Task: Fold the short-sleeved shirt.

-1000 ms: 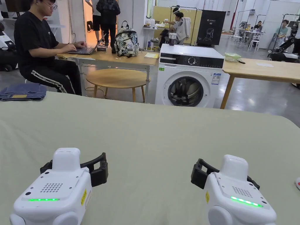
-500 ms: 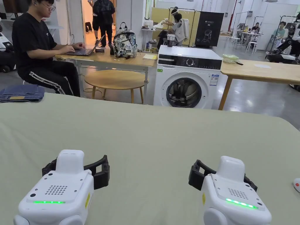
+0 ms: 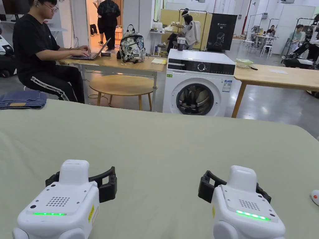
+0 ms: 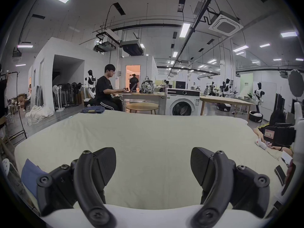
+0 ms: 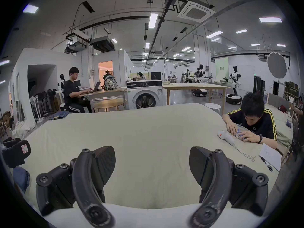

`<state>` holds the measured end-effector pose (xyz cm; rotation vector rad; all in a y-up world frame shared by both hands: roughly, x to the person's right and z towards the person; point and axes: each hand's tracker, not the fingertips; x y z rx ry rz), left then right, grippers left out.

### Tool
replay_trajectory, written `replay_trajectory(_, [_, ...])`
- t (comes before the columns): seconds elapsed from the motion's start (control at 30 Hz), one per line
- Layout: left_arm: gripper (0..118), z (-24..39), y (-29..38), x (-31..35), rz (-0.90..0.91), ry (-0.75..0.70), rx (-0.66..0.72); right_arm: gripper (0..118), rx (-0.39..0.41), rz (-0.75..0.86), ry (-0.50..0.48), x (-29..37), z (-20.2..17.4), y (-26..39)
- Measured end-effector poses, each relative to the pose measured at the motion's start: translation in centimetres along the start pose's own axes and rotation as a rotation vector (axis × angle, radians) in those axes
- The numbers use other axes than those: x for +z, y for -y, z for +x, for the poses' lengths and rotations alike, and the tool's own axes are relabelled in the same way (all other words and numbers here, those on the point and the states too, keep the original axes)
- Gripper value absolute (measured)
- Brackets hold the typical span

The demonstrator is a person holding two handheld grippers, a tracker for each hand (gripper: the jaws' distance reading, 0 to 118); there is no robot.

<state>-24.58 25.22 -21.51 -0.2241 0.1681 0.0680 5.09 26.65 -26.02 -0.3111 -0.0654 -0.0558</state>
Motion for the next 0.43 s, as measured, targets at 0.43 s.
replay_trajectory(0.43, [95, -0.03, 0.41, -0.28, -0.017, 0.004, -0.007, 94, -0.021, -0.023, -0.028, -0.65, 0.34, 0.57])
